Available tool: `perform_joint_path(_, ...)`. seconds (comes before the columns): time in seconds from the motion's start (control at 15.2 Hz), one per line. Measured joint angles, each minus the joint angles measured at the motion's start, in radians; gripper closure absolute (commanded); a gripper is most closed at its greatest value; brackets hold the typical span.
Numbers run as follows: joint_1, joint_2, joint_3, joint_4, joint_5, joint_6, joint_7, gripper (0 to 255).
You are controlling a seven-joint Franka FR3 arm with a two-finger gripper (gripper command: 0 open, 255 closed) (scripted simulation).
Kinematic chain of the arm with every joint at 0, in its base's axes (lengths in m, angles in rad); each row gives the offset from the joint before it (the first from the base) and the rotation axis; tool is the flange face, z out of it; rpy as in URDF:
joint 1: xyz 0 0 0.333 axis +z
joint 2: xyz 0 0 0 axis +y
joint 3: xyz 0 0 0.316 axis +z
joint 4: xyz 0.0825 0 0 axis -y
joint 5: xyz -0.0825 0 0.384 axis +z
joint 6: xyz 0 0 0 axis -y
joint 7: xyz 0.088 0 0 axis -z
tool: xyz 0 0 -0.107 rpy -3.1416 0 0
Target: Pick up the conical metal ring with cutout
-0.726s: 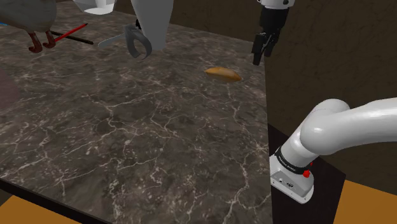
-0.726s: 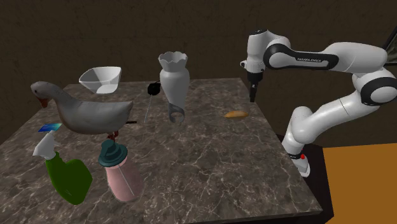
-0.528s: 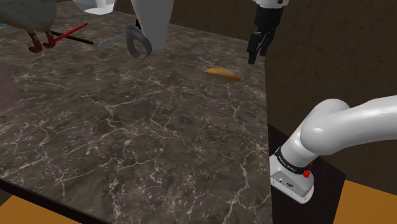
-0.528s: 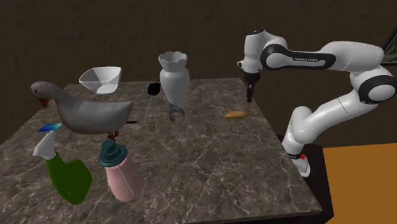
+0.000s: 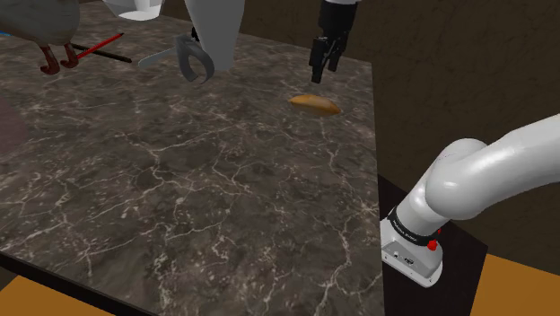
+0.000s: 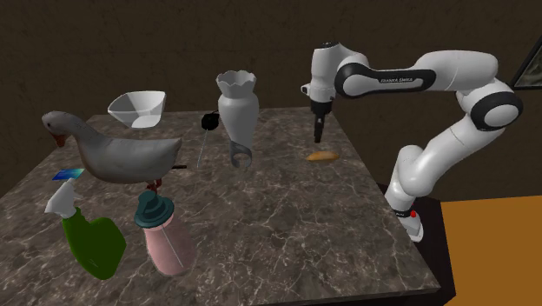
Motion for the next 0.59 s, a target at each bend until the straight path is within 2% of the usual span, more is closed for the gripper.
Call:
perform_joint_path(0.26,0.019,0.11,0.029,0.078,0.006,0.07,-0.003,0)
perform_joint_path(0.59,0.042,0.261,0.067,0.24,0.001,0.104,-0.004,0)
